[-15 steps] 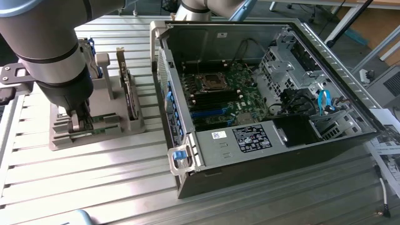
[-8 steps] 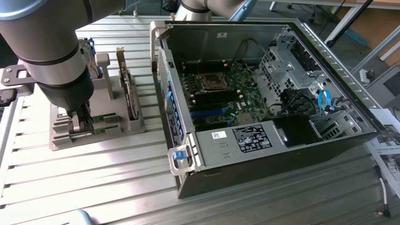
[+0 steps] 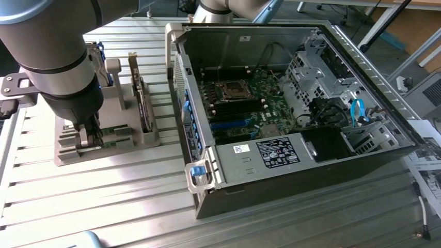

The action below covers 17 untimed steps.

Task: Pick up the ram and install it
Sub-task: 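Pick up the ram and move it above insertion slot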

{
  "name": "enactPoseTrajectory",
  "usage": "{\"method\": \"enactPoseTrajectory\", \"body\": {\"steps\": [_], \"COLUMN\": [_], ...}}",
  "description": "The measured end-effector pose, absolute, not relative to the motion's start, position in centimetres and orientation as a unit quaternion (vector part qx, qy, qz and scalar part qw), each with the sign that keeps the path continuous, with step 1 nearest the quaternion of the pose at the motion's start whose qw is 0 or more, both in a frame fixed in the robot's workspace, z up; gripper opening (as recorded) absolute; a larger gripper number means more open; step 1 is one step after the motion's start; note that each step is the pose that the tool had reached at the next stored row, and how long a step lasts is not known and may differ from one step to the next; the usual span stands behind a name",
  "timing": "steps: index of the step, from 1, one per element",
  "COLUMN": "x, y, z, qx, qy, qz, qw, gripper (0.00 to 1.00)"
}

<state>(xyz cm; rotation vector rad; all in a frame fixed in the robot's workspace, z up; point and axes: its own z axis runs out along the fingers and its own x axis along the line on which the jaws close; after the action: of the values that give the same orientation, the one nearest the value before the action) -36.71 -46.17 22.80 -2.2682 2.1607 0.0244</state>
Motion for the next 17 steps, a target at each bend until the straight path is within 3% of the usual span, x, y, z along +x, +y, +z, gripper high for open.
{"method": "enactPoseTrajectory", "body": {"steps": [17], "x": [-36.71], "y": [-46.19], "z": [21.91], "qx": [-0.724], "qy": [0.690], "qz": [0.008], "qw": [0.004], "gripper": [0.24]}}
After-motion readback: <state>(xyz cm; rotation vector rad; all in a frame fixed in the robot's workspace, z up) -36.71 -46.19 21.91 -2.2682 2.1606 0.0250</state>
